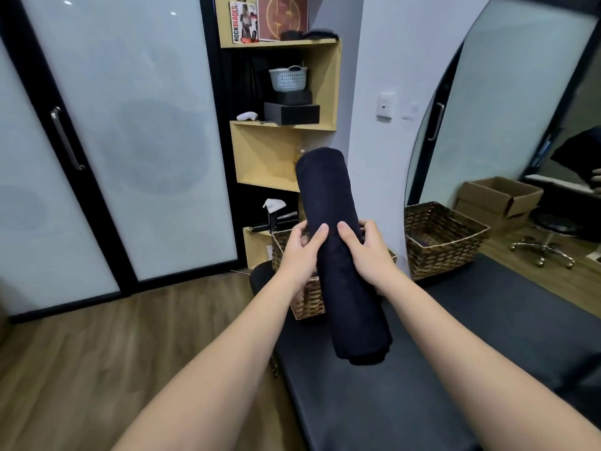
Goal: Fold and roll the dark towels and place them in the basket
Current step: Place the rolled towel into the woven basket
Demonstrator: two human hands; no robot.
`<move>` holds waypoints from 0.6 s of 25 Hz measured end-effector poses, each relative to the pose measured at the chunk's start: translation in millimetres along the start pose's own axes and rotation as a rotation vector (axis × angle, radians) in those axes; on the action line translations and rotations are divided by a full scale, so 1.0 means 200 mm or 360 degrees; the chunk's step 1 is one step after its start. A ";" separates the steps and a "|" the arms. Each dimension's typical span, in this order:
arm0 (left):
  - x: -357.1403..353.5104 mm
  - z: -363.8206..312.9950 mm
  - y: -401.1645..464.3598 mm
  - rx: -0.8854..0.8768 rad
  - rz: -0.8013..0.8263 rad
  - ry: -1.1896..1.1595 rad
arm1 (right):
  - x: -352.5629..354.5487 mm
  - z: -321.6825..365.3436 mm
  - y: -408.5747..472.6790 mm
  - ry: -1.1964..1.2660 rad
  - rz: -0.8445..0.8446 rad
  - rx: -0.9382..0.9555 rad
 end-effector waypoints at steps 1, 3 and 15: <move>-0.01 -0.01 0.05 -0.0004 0.0006 0.0024 | -0.02 -0.02 0.05 0.0028 0.0006 -0.0012; -0.03 -0.04 0.16 -0.0022 0.0014 0.0056 | -0.06 -0.03 0.15 0.0078 0.0014 -0.0030; -0.02 -0.07 0.92 -0.0080 0.0195 -0.0017 | -0.46 -0.06 0.71 -0.0032 -0.0093 0.0197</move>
Point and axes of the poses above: each hand's wrist, its own y-axis towards the middle knuckle, its own x-axis out of the back of the hand, z = x × y, the point moved 7 cm from there along y, towards the middle knuckle, and after that the axes turned 15 degrees about -z, right-handed, at the moved point
